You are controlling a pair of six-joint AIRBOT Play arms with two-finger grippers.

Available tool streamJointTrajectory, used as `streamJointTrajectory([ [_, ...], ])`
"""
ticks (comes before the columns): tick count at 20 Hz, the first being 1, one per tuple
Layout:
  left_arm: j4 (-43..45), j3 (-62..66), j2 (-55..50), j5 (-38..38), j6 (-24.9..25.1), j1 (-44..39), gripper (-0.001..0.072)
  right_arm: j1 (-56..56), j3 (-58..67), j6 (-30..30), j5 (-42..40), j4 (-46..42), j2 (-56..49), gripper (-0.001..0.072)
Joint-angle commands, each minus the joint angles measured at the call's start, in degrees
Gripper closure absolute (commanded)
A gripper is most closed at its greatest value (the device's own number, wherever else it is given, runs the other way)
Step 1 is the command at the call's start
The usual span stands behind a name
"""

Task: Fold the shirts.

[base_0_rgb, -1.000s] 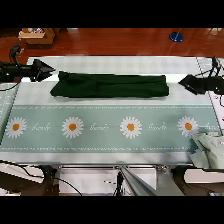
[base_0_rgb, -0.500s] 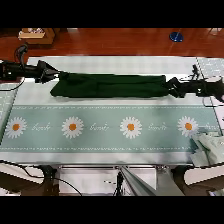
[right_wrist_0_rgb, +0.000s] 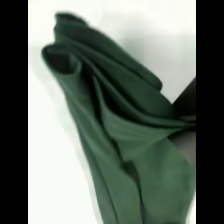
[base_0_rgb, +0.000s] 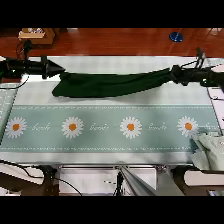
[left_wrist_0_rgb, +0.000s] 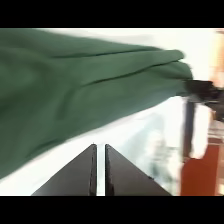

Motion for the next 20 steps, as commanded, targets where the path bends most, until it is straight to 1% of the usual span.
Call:
streamJointTrajectory([
  [1,-10.19,0.07,0.26,1.7,-0.26,-6.21,0.0619,-0.94,0.42,2.47,5.57,-6.47,8.2,0.0687],
  [5,-10.32,0.04,-0.66,6.08,-0.26,-19.71,0.0619,-0.92,0.42,4.42,12.31,-11.74,16.41,0.0687],
  [9,-10.32,0.04,-3.56,7.78,-1.6,-32.22,0.0633,-0.92,0.42,5.66,15.8,-11.98,24.02,0.0687],
  [10,-10.32,0.04,-4.37,7.78,-1.62,-34.8,0.0685,-0.92,0.42,6.01,16.92,-12.09,25.62,0.0687],
  [14,-10.47,0.04,-7.21,11.72,-3.76,-41.72,0.0685,-0.92,0.42,7.13,22.73,-13.18,31.23,0.0687],
  [18,-10.58,0.04,-8.94,17.35,-4.83,-45.55,0.0686,-0.92,0.42,8.61,26.36,-14.78,35.15,0.0686],
  [20,-10.56,0.04,-9.73,19.65,-7.06,-47.15,0.0685,-0.92,0.42,8.9,27.28,-14.8,36.79,0.0687],
])
